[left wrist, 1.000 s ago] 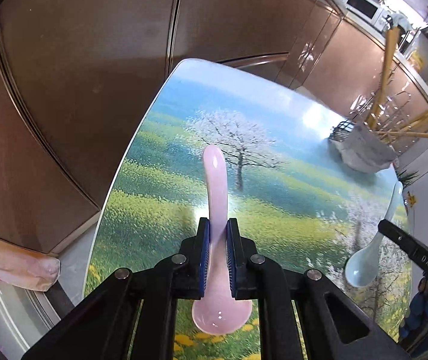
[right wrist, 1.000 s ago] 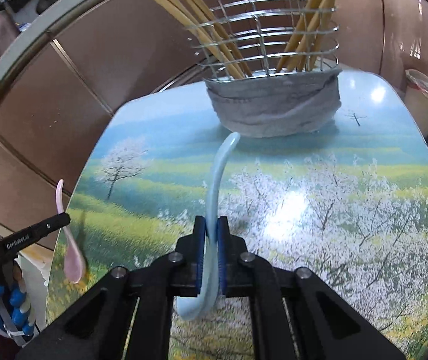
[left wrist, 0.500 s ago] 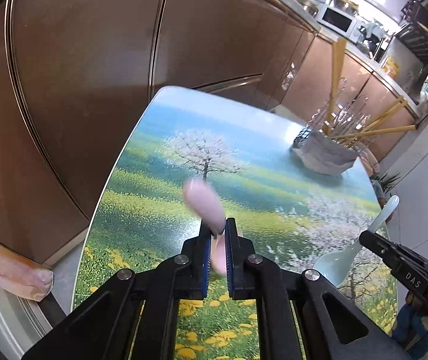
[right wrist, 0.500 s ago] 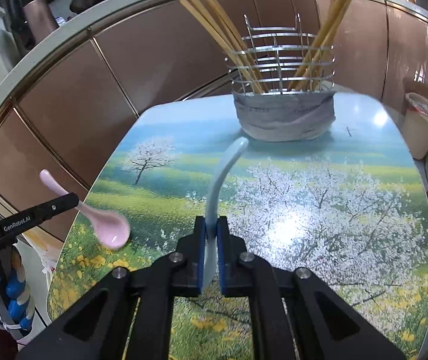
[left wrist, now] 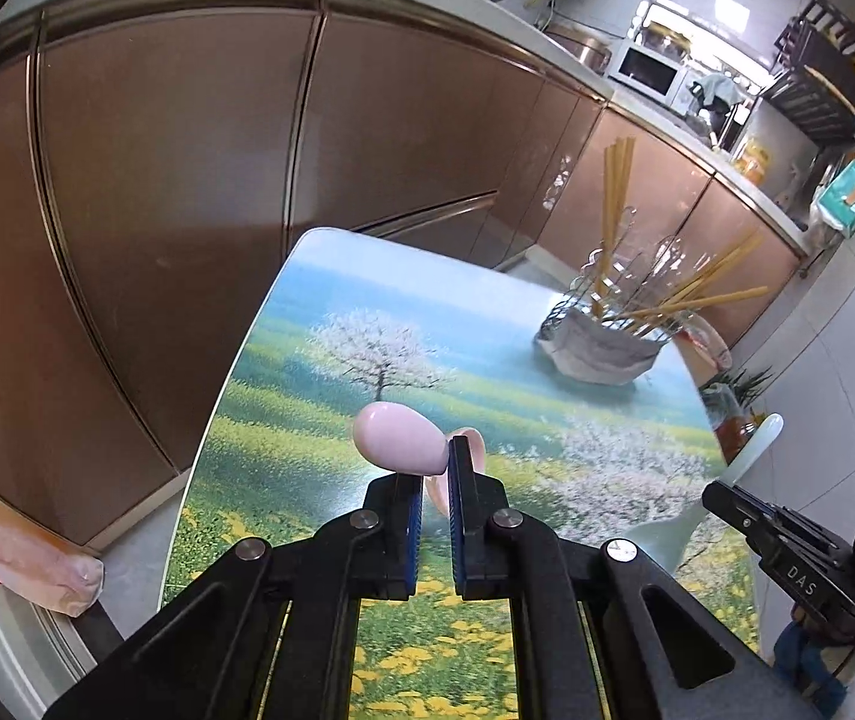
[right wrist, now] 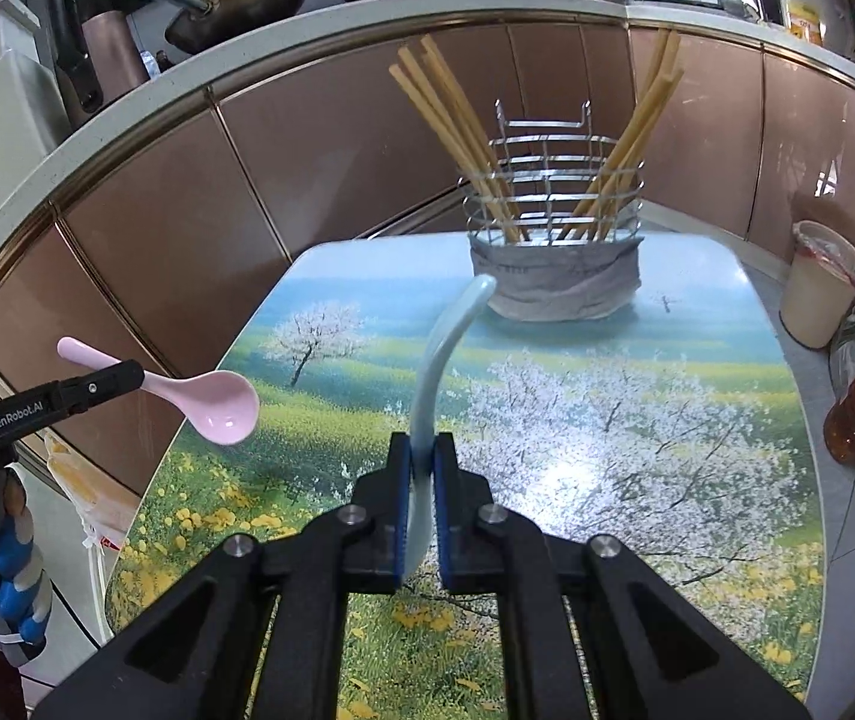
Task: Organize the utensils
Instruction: 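Lift both spoons and carry them over the wire holder, then lower the pink spoon into the holder and open the left tool while the right tool releases the blue spoon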
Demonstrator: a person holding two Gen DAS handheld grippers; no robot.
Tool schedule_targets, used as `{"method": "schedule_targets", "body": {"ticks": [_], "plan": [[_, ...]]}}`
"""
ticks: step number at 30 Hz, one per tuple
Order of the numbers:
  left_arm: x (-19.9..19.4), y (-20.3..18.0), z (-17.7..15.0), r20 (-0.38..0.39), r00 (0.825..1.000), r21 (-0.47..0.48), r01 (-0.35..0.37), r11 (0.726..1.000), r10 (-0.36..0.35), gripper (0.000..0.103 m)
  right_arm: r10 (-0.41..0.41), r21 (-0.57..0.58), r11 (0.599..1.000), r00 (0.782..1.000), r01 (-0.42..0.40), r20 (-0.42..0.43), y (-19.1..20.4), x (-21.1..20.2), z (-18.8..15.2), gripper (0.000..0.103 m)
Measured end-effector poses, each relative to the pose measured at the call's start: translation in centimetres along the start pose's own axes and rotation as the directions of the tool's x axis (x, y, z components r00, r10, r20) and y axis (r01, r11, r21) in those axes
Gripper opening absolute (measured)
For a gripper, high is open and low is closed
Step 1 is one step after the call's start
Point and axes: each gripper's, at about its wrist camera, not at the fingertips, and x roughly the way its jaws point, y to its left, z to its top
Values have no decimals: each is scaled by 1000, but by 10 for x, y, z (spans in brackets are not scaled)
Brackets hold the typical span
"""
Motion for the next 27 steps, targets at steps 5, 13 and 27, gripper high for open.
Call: {"method": "schedule_targets", "body": {"ticks": [5,13,27], "plan": [[-13,-12,22,17,999,0,49,999,-49,8,-13,-1,1000,998,13,57,-5,-24,28,6],[-23,-65,85,75,990,74,116,990,-122,8,-73,-8,997,979,76,188,-23,-58,111,6],[75,-162,144,70,995,220,57,974,-74,8,-178,19,984,962,178,206,-77,11,197,7]]}}
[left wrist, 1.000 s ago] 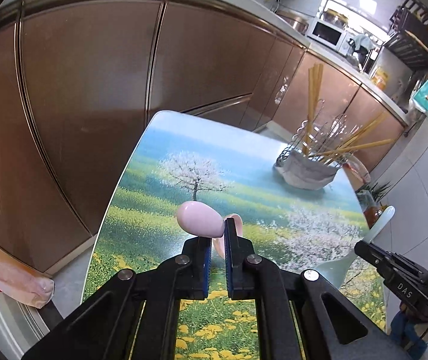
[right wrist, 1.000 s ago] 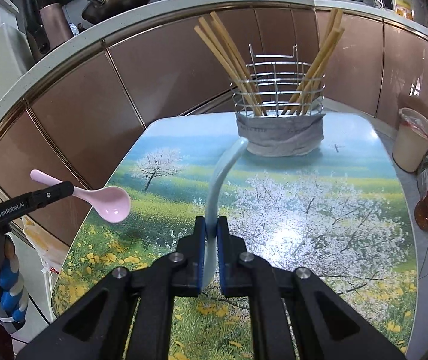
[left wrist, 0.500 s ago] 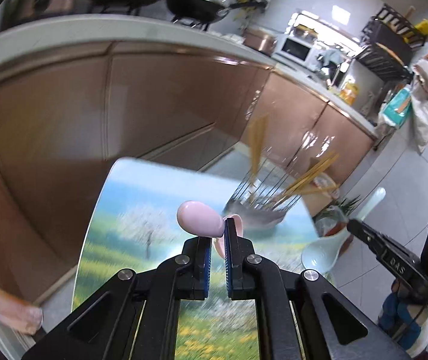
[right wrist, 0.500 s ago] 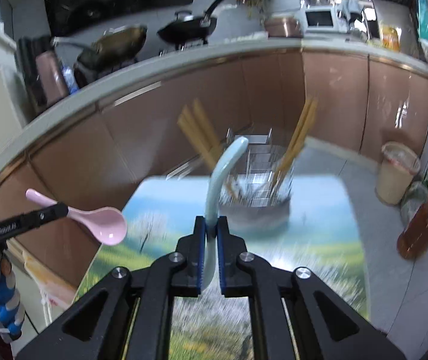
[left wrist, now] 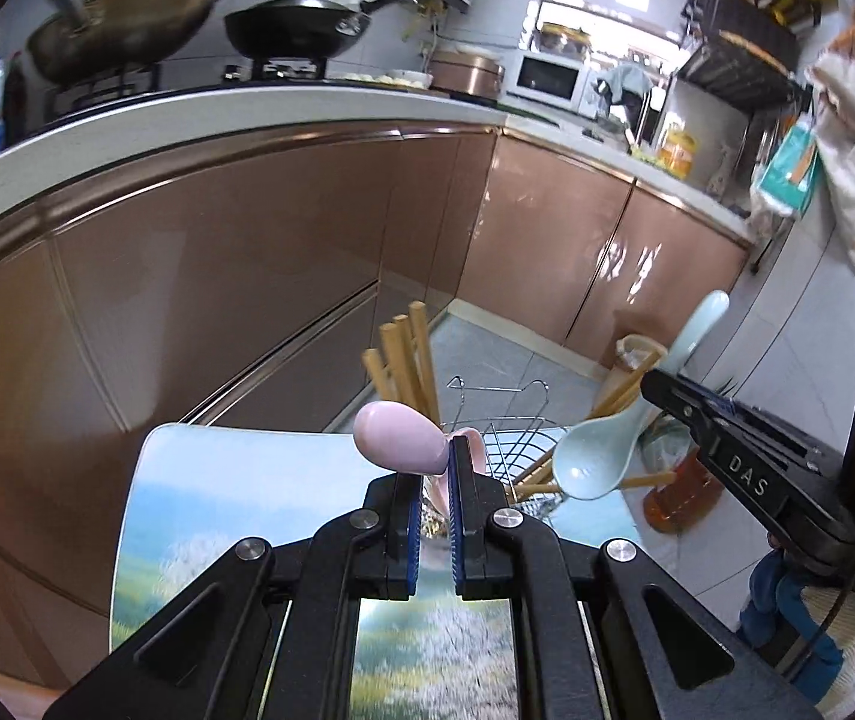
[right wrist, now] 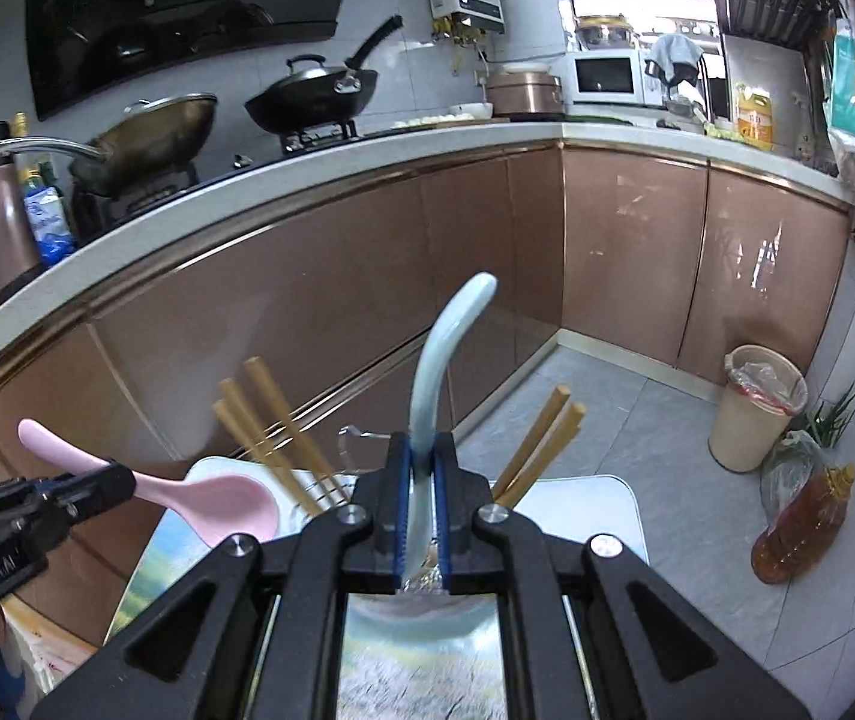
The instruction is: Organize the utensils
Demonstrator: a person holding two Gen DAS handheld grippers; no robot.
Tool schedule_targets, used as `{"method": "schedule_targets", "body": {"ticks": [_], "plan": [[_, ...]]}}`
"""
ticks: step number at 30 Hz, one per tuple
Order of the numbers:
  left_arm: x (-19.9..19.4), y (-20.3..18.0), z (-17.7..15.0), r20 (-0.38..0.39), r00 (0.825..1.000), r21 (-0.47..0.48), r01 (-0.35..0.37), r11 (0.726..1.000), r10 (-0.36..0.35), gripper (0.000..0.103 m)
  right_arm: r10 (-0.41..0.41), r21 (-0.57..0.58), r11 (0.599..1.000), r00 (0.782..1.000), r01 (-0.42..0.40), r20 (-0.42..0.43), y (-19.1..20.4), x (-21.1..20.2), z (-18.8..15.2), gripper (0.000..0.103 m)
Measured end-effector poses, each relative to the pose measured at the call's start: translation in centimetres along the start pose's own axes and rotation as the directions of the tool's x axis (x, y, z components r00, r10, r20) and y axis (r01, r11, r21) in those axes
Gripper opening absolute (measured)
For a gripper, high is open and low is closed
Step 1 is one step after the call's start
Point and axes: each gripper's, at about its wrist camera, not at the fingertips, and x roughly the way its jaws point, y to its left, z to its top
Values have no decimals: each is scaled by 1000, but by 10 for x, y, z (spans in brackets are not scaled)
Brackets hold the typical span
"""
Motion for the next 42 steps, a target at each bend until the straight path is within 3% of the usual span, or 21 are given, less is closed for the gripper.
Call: {"method": "schedule_targets", "body": {"ticks": [10,24,33,42], "plan": [[59,-19,-6,-50,997,58,-51,997,54,8,2,-19,1000,997,-4,-77,-13,59,-16,7],[71,-26,-14,-90,993,33,-70,997,73,8,9,11,1000,997,-8,-81,-20,54,-22,11],[39,-16,-9,-25,997,-20,-79,997,78,36,8,71,997,999,-5,-39,-25,21,-20,14],[-21,2,-14,57,997,-117,-50,992,57,57,-4,133,991,1000,2,16,-21,-24,-23,30]]}}
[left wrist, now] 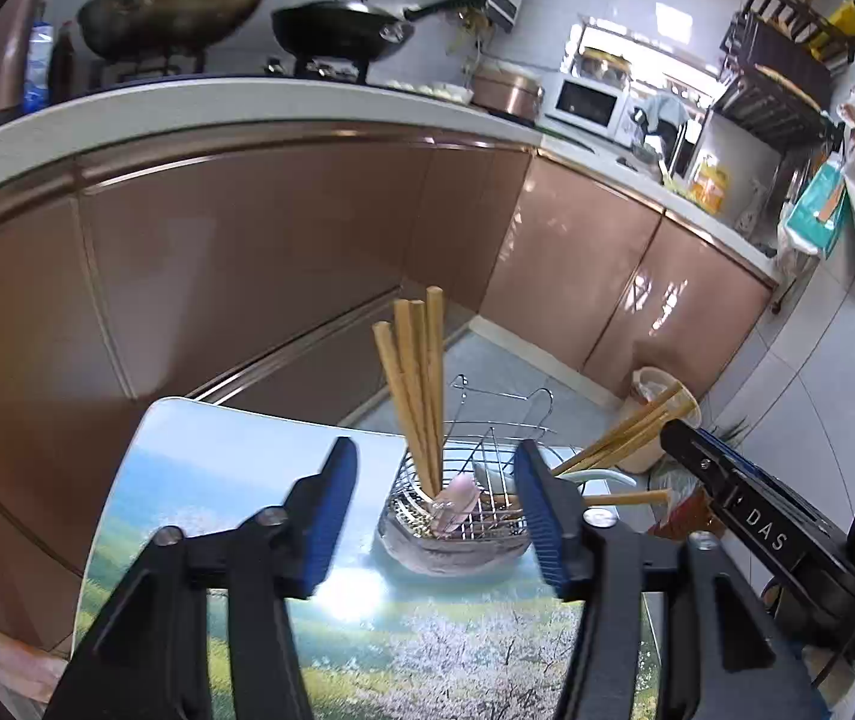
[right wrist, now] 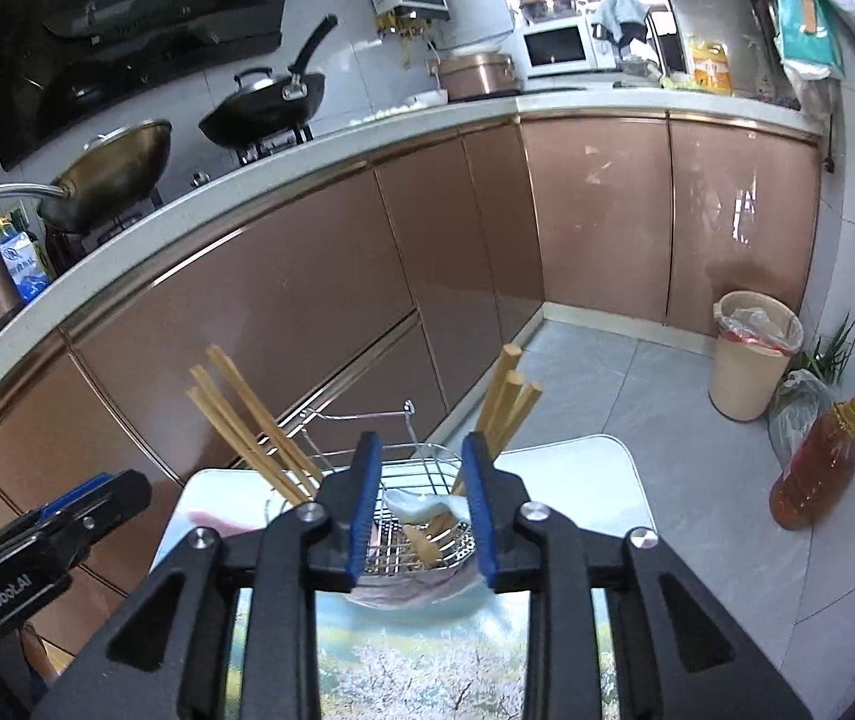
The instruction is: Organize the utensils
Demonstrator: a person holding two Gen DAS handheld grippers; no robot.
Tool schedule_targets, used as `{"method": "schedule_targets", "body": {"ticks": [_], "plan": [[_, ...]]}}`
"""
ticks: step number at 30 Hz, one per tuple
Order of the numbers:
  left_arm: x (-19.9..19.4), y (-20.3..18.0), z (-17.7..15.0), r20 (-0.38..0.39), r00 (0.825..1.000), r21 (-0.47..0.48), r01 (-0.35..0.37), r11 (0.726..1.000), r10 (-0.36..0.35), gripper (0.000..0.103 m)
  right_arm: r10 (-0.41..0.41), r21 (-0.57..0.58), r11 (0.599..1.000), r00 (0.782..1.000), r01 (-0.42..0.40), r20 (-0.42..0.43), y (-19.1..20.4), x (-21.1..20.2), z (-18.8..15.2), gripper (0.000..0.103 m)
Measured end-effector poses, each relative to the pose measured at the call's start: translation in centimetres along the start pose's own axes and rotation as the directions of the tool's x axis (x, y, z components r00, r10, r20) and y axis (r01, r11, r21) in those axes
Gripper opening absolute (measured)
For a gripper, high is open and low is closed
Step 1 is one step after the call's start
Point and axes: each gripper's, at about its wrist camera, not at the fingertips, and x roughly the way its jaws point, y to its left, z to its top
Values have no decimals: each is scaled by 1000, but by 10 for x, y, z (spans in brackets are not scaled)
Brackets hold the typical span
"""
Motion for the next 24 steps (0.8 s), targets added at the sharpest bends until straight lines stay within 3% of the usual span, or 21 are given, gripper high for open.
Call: {"method": "schedule_targets", "body": {"ticks": [4,7,16,24], "plan": [[-27,8,-5,30,1000,-38,-1,999,2,58,25,64,998,999,-28,35,0,-30,-7,33],[-49,10,-8,65,998,-47,-1,999,4,63,0,42,999,998,-3,56,10,-50,-17,40],[-116,14,-36,167,983,-9,-75,997,76,73,-33,13,999,994,31,105,28,-109,-62,44],[-171,12,-68,307,943,41,-152,988,132,86,-66,-10,998,972,70,224,32,-178,-97,55]]}}
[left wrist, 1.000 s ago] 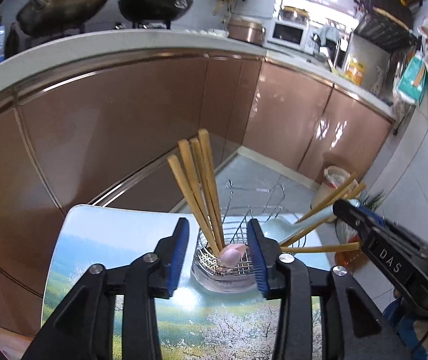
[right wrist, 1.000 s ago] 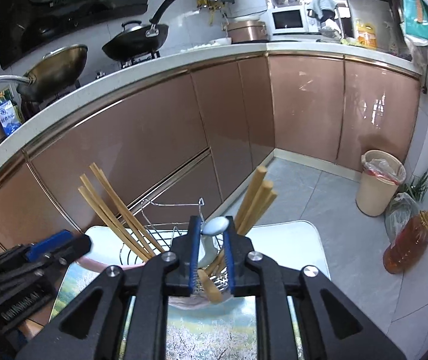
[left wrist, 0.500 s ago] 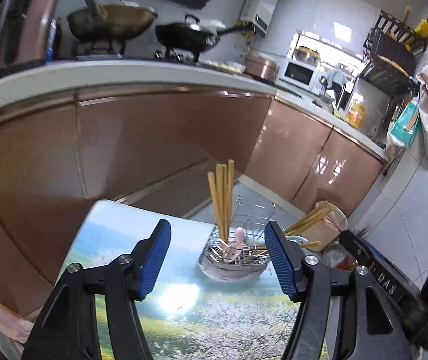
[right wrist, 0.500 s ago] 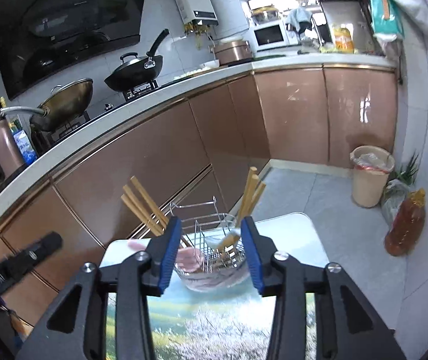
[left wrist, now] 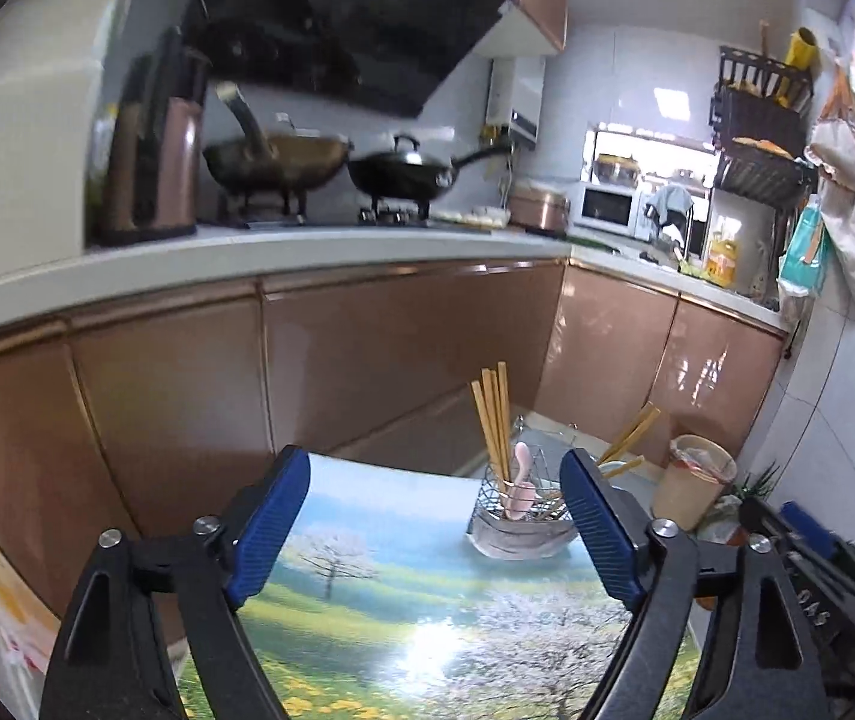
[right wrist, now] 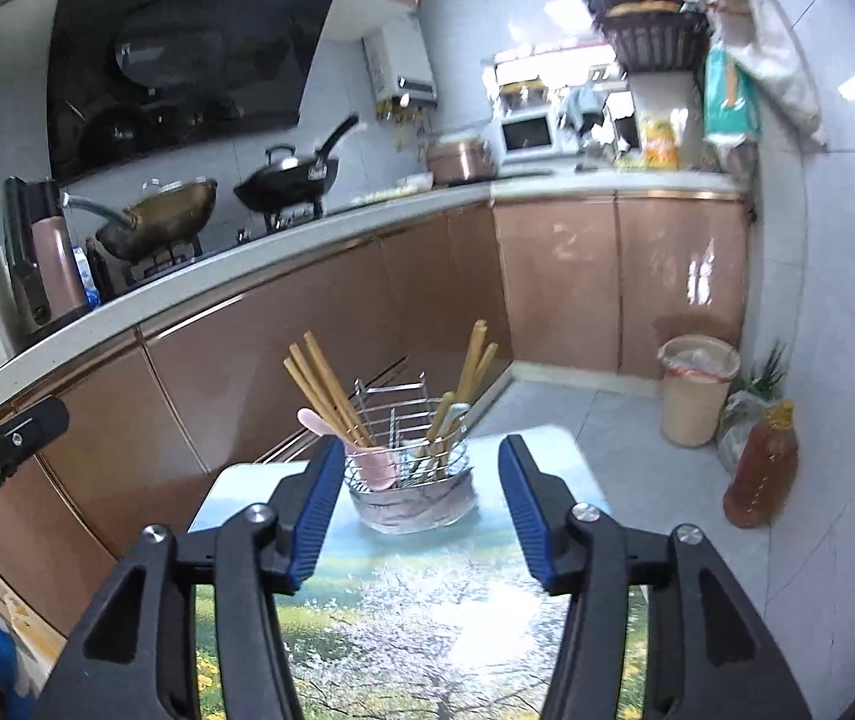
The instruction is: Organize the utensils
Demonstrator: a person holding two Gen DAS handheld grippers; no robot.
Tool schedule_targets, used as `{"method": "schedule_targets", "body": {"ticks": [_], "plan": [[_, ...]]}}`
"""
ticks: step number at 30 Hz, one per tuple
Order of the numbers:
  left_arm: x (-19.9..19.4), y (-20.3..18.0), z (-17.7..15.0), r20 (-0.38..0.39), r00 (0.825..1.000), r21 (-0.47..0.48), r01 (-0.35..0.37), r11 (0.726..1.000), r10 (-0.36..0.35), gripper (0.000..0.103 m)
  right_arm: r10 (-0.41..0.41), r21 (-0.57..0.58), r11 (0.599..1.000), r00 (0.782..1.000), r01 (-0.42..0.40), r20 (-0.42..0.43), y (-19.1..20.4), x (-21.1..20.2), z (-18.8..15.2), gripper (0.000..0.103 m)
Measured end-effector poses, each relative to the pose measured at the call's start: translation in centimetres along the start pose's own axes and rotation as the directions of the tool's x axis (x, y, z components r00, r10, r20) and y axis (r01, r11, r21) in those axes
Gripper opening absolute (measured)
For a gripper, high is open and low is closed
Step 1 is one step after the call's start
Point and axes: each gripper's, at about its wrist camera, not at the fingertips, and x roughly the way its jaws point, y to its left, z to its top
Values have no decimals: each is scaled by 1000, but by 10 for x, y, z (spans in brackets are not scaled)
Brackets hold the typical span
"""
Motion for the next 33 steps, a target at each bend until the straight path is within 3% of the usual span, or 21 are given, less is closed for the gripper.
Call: {"method": "schedule_targets", "body": {"ticks": [5,8,18,33], "plan": [[-36,-3,-22,84,996,61,-41,997,36,94,-9,-40,999,997,12,82,0,-41,-17,62],[-50,-4,-34,101,995,80,-27,996,19,101,-31,-85,996,993,40,110,2,-56,-31,66],[-80,-3,-69,143,989,143,-53,988,32,103,-50,-148,987,992,67,114,7,-71,-69,73],[-108,16,-77,209,976,123,-84,989,57,103,-60,-178,980,986,87,157,18,-89,-77,75]]}}
